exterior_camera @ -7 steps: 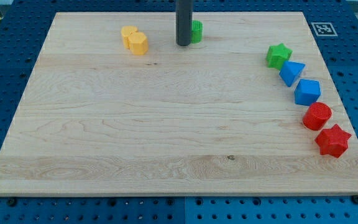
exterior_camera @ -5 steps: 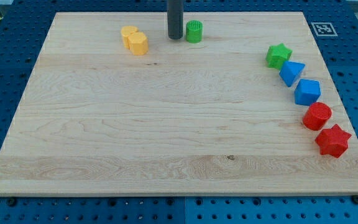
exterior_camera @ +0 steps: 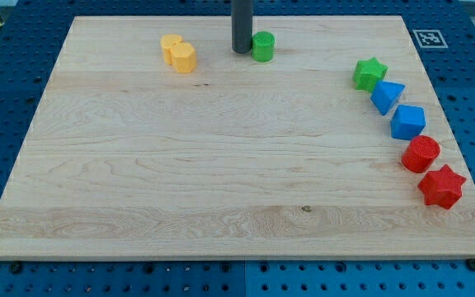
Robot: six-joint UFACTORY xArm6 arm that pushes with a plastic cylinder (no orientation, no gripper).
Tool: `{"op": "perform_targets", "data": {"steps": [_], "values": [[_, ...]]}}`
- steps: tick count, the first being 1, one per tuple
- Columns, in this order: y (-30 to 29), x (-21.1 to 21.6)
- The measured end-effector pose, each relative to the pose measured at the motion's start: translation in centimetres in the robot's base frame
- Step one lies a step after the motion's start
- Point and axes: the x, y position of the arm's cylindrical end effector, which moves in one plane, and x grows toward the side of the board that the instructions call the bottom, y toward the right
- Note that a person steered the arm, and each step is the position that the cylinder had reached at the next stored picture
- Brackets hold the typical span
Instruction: Slide the green circle towards top right
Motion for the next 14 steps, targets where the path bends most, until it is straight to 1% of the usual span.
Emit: {"op": "perform_targets", "data": {"steps": [1, 2, 5, 7, 10, 12, 14], "values": [[0.2, 0.0], [2.7, -0.1], [12.7, 0.0], [12.7, 2.1], [12.7, 2.9], [12.7, 5.6], [13.9, 5.6]]}}
